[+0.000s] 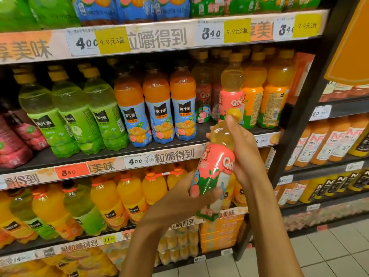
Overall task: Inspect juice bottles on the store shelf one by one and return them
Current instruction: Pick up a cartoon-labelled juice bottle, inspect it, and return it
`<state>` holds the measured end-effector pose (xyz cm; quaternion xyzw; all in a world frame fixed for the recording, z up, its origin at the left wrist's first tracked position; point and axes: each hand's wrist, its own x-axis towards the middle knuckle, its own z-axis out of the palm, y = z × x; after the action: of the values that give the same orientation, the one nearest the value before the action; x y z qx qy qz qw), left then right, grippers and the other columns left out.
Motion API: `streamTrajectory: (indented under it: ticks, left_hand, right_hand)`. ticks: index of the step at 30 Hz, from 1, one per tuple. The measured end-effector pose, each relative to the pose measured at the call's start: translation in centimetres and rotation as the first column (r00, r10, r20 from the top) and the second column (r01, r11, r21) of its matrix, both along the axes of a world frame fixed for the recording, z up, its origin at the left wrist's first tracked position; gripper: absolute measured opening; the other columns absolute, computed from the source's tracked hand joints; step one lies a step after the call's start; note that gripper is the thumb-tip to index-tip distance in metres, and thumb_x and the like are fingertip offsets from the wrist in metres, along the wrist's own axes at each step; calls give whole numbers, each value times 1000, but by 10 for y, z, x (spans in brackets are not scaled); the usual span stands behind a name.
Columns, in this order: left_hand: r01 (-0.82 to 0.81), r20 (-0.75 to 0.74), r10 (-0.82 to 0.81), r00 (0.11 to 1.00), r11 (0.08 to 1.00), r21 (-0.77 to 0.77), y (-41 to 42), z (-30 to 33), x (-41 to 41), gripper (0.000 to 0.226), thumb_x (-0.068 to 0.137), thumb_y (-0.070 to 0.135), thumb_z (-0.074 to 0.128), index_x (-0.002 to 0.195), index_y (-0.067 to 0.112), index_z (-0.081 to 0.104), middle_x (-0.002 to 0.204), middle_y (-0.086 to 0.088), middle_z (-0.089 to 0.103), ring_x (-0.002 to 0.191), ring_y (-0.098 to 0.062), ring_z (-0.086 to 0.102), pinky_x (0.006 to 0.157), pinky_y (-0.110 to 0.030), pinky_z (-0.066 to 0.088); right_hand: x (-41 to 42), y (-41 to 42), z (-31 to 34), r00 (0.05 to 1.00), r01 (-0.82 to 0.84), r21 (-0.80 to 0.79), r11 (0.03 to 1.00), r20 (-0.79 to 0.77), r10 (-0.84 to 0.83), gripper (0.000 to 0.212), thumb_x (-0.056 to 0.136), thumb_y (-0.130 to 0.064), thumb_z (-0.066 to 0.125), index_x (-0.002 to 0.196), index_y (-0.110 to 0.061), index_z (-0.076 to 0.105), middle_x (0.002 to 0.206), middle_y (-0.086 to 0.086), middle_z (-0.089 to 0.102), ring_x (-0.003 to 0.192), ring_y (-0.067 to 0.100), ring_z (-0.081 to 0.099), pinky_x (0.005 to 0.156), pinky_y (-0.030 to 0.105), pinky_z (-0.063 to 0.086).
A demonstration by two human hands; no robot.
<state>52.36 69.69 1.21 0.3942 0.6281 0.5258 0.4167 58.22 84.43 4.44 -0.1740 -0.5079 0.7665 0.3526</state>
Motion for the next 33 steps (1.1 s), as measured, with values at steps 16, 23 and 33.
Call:
streamTrajectory:
  ticks: [16, 23, 33]
  left_hand:
    - [-58, 27, 53, 998, 975, 214, 18, -26, -6, 68, 61, 41, 85, 119, 32, 51, 111, 12, 70, 102, -10, 67, 76, -20, 54]
    - [-229, 73, 219, 973, 887, 402, 27, -31, -10, 78, 56, 62, 78, 118, 21, 54, 107, 5, 72, 99, -13, 68, 76, -21, 54]
    - [-136, 89, 109, 990, 907, 399, 29, -40, -15, 84, 58, 67, 73, 117, 12, 51, 107, 9, 72, 100, -12, 68, 77, -22, 54]
  right_hand:
    - [1, -3, -3, 942, -221, 264, 939, -190, 275, 30, 80, -36, 63, 105, -20, 65, 93, 7, 73, 71, 21, 70, 63, 33, 55]
    - [2, -11, 8, 955, -81, 388, 918, -233, 182, 29, 77, -47, 71, 104, -34, 67, 100, 3, 72, 87, 22, 70, 73, 31, 54]
    - [1, -10, 13, 908, -300, 343, 890, -182, 376, 77, 68, -65, 72, 121, -12, 57, 95, 7, 72, 81, 22, 69, 71, 34, 55]
